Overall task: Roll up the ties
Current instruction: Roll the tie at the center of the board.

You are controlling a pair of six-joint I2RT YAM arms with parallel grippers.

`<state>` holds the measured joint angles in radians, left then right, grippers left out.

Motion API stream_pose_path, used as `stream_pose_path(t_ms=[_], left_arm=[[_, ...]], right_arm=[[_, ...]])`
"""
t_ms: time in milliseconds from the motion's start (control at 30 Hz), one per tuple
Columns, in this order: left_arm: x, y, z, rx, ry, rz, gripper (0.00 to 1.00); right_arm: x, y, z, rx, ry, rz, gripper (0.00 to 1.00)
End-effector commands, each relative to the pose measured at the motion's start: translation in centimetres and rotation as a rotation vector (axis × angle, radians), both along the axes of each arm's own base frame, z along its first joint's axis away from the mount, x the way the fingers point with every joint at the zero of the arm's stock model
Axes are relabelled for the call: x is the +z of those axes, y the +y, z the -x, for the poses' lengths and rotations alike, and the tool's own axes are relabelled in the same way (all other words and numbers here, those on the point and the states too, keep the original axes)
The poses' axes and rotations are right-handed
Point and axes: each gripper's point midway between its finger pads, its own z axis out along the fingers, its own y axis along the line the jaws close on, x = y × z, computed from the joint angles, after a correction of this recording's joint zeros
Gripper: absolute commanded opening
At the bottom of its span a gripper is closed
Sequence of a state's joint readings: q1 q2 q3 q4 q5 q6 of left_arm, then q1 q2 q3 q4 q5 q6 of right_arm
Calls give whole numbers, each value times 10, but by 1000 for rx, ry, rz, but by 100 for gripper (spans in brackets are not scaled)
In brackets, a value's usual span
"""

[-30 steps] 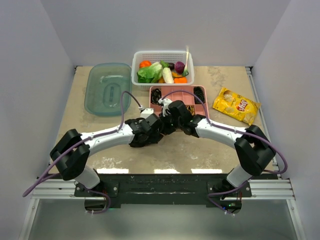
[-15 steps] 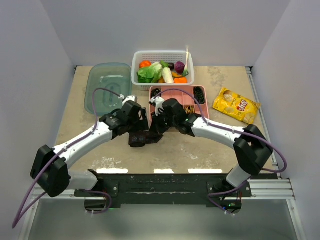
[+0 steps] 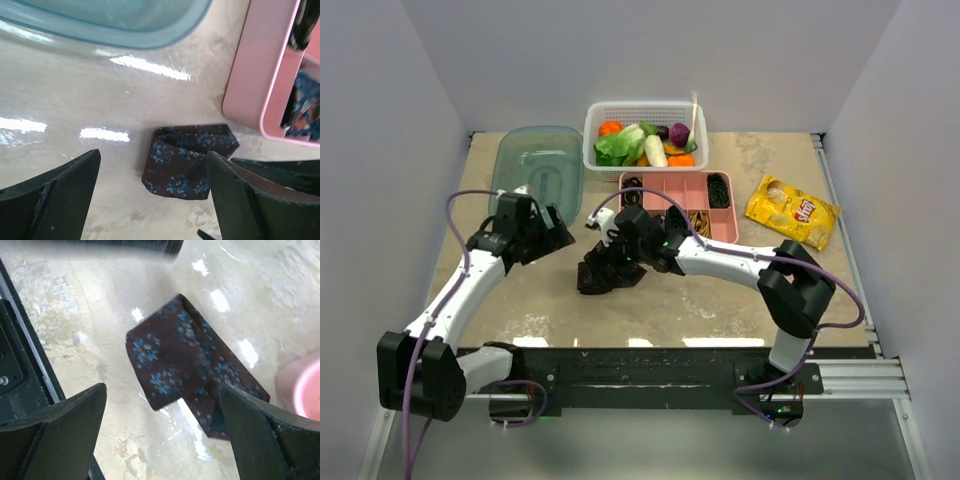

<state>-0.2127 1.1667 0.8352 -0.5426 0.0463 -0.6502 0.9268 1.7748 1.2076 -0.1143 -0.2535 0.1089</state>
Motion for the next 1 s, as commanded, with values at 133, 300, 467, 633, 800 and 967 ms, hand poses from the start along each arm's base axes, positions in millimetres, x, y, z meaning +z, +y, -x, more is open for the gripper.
stream_pose_path(t_ms=[133,300,467,633,800,967], left_arm=[[6,38,0,37,-26,193,91],[-5,48,2,25,4,213,91],[-9,52,3,20,8,205,91],[-15,51,3,12,17,214,91],[-19,50,3,6,22,220,90],[-21,49,2,0,23,224,90]], right_arm=[[4,19,-15,75,-127,48,99],[-15,18,-23,89,-147,113,99],[-31,14,-29,89,-157,177,99],[-43,15,-27,116,-138,200,99],[-55,13,-22,138,-105,219,99],[-70,7,-16,147,-71,259,99]])
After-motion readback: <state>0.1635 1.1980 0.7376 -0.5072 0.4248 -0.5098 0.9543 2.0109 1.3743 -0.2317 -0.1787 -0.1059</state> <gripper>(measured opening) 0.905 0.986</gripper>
